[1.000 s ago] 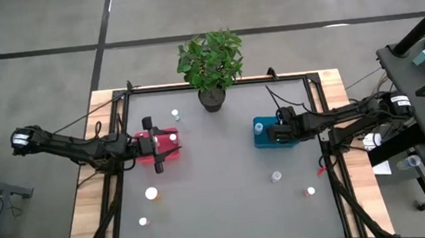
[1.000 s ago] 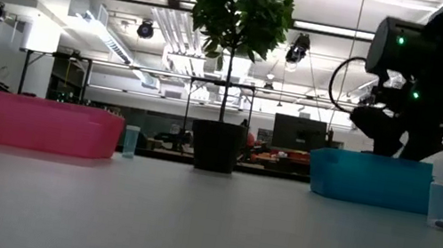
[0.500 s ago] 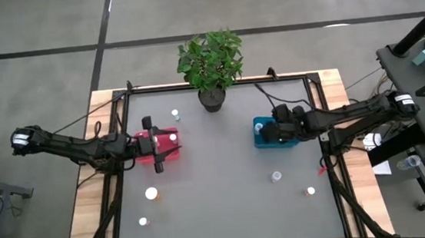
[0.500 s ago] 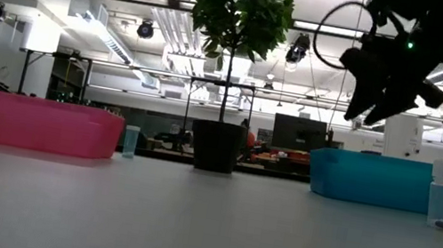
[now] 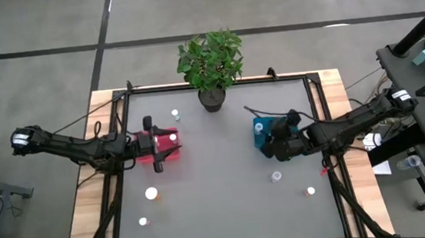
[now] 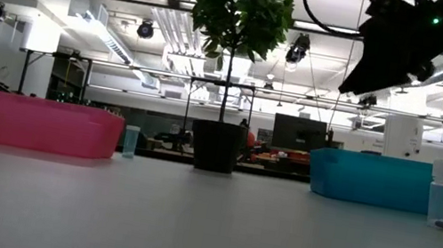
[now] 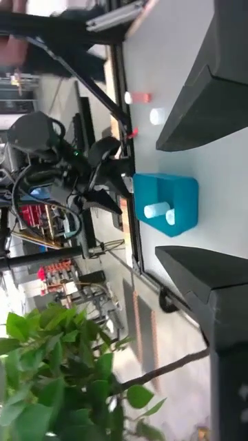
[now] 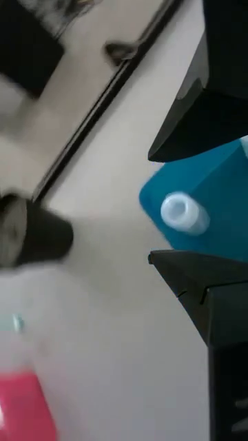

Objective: Pick and place medicine bottles into bin by pill shape (circle, oval)
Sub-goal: Put the blue tablet bottle into the red bin

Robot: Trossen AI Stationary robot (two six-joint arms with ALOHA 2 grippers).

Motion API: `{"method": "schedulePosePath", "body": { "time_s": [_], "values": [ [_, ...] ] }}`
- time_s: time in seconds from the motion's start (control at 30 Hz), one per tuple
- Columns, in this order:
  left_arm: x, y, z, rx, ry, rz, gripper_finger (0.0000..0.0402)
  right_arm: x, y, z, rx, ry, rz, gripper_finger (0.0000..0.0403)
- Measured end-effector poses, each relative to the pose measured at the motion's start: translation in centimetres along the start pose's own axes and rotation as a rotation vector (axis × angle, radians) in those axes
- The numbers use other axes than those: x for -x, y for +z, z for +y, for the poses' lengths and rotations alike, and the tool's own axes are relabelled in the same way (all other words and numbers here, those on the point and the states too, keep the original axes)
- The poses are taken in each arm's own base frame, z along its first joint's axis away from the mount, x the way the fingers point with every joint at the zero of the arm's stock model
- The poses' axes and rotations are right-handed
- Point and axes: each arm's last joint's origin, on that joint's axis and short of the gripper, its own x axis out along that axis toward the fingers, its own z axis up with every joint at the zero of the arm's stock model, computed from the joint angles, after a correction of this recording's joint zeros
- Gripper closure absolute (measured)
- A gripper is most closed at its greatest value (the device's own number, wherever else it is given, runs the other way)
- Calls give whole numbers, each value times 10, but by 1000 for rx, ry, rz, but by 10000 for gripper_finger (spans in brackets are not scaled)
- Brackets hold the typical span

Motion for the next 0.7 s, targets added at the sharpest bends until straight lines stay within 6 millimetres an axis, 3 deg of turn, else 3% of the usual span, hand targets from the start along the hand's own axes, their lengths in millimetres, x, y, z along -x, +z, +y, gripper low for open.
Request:
{"method": "schedulePosePath", "body": {
  "time_s": [0.23, 0.5, 0.7],
  "values": [
    [0, 0, 0, 109, 0, 1, 185, 2, 6, 15, 169, 198, -45, 210],
    [0, -1, 1, 187, 51, 5, 185, 2, 14, 23, 322, 263, -185, 225],
    [0, -1, 3, 214, 98, 7, 185, -5, 16, 26, 385, 403, -301, 225]
  ]
}}
